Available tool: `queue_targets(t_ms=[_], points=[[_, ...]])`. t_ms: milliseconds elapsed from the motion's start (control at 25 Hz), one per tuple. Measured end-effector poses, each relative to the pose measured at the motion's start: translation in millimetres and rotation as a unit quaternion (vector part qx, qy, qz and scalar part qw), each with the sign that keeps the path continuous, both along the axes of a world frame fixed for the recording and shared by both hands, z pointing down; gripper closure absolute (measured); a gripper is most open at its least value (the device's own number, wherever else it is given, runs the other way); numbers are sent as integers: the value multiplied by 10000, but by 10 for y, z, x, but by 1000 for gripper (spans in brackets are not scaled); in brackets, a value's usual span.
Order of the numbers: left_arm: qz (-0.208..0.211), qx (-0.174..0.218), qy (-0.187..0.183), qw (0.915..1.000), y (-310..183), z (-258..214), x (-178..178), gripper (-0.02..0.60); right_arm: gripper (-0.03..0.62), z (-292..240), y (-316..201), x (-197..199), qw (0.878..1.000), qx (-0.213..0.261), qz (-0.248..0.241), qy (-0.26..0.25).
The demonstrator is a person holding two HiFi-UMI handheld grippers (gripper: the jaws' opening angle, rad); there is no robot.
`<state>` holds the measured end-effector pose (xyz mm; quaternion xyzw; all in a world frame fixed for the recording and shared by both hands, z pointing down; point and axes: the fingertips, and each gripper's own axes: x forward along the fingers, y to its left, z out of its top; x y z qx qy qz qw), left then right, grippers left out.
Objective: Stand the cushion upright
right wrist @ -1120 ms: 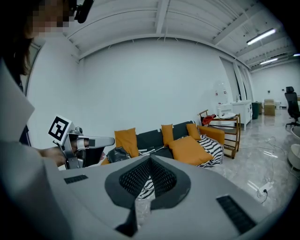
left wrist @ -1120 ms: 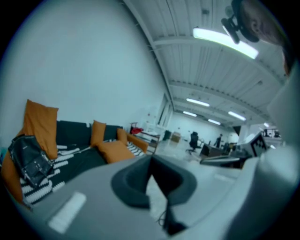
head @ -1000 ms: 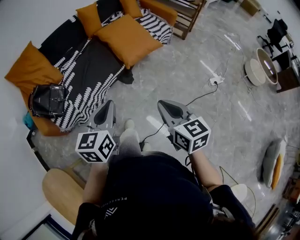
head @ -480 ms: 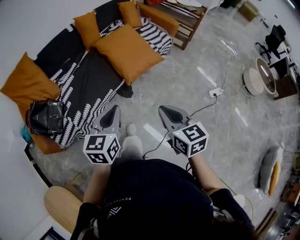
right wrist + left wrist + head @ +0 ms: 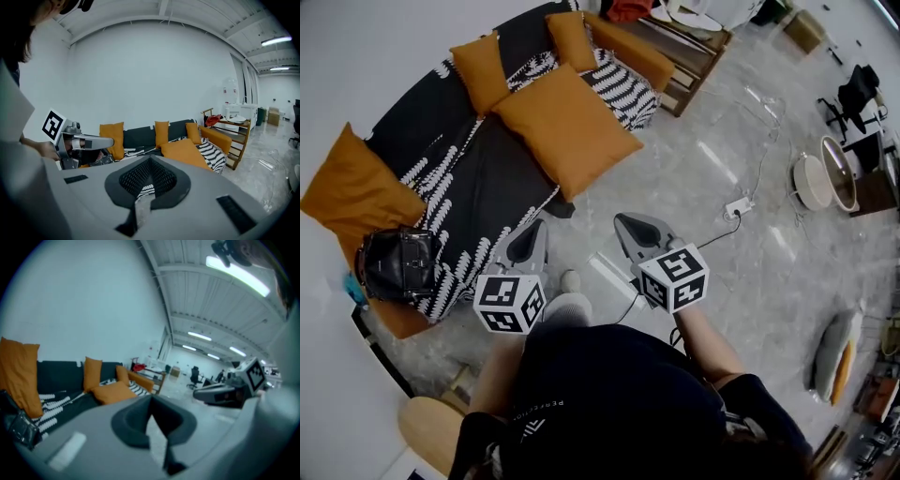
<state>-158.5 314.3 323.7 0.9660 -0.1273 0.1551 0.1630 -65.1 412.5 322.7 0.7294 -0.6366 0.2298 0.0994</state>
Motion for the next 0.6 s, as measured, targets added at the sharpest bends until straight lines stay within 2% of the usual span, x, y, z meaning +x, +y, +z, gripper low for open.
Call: queue_targets(t_ms=[280,400,600], points=[[99,4,-68,9999,-462,97,207,574,599,44,-544,210,9996,-168,-177,117],[147,121,-247,9995,-574,188,237,574,599,76,-686,309,9998,-112,-162,90],[118,51,-551,9984,-710,381,289,574,599,171,-860,561,9998,-70,-202,-20]])
